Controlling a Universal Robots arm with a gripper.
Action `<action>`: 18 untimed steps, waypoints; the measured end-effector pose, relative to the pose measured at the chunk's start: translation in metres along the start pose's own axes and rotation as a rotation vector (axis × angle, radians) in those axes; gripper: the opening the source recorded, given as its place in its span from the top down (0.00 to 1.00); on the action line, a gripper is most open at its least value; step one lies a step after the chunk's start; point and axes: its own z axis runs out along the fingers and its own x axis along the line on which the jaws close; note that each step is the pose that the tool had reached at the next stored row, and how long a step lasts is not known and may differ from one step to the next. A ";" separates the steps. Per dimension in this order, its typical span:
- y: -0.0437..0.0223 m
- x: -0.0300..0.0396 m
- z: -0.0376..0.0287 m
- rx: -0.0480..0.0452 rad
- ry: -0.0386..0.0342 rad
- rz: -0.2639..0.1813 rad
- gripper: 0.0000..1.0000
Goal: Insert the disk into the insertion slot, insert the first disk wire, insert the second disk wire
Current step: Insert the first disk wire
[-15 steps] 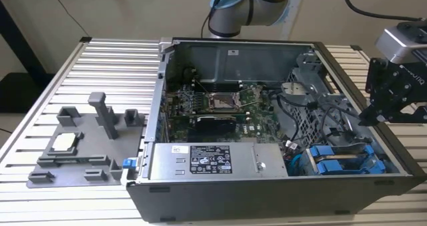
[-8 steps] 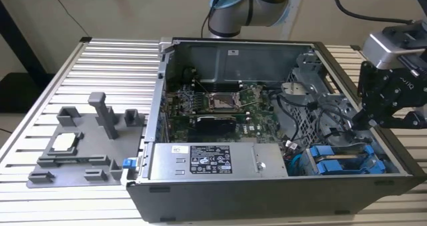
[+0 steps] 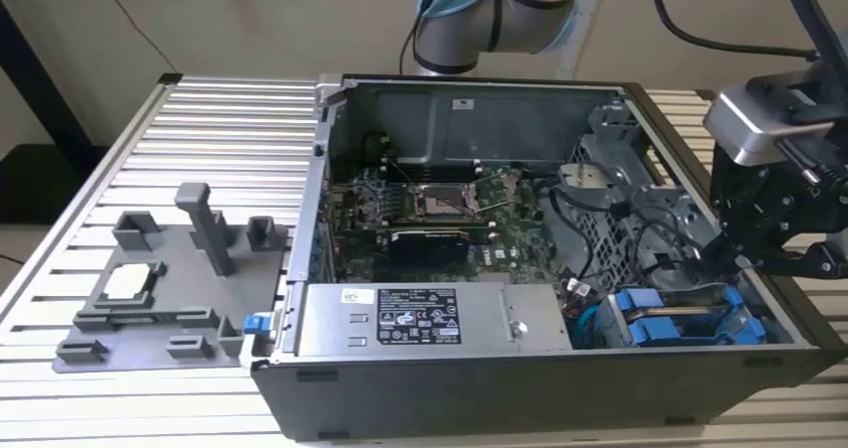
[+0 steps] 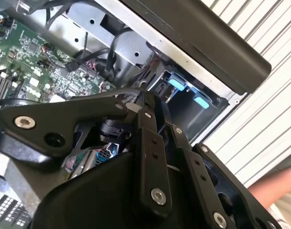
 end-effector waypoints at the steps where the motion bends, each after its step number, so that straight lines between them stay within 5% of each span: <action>1: 0.0017 0.0005 0.0001 0.0044 0.0002 0.000 0.81; 12: 0.0021 0.0007 0.0001 0.0045 0.0004 0.000 0.81; 18: 0.0068 0.0017 0.0015 0.0202 0.0018 -0.001 0.81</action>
